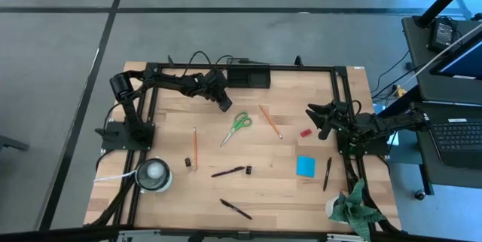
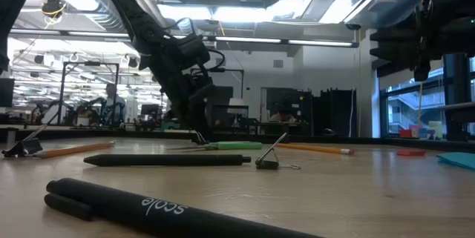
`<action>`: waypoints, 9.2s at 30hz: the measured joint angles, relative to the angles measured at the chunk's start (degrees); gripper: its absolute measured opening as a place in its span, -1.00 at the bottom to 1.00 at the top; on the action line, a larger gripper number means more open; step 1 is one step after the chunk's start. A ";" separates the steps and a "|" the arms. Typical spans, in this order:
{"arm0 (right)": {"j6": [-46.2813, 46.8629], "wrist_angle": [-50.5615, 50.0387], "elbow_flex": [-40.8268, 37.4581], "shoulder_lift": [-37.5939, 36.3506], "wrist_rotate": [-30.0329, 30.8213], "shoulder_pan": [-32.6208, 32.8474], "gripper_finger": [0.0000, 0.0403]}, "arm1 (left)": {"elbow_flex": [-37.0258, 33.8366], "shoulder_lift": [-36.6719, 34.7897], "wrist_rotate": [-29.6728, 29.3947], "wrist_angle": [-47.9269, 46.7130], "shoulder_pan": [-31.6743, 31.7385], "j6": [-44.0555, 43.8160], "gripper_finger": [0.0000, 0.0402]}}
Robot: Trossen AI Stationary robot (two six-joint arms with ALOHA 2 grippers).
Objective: Pick and place office supplies into organizer
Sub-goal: Put the top black binder clip into the desk organizer, then put the orange eraser into the desk organizer
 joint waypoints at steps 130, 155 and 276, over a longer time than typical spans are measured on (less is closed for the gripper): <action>-0.26 0.02 0.00 0.00 0.00 0.00 -0.10 | 0.00 -3.16 -10.33 15.47 2.67 22.34 -0.99; -3.03 0.02 0.00 0.00 0.02 -0.02 -0.10 | 0.00 0.99 -9.83 17.16 3.00 19.31 -0.95; -31.69 -55.80 43.82 79.62 -28.63 -8.66 0.12 | -0.02 -16.64 14.60 -8.63 -1.59 13.32 -0.79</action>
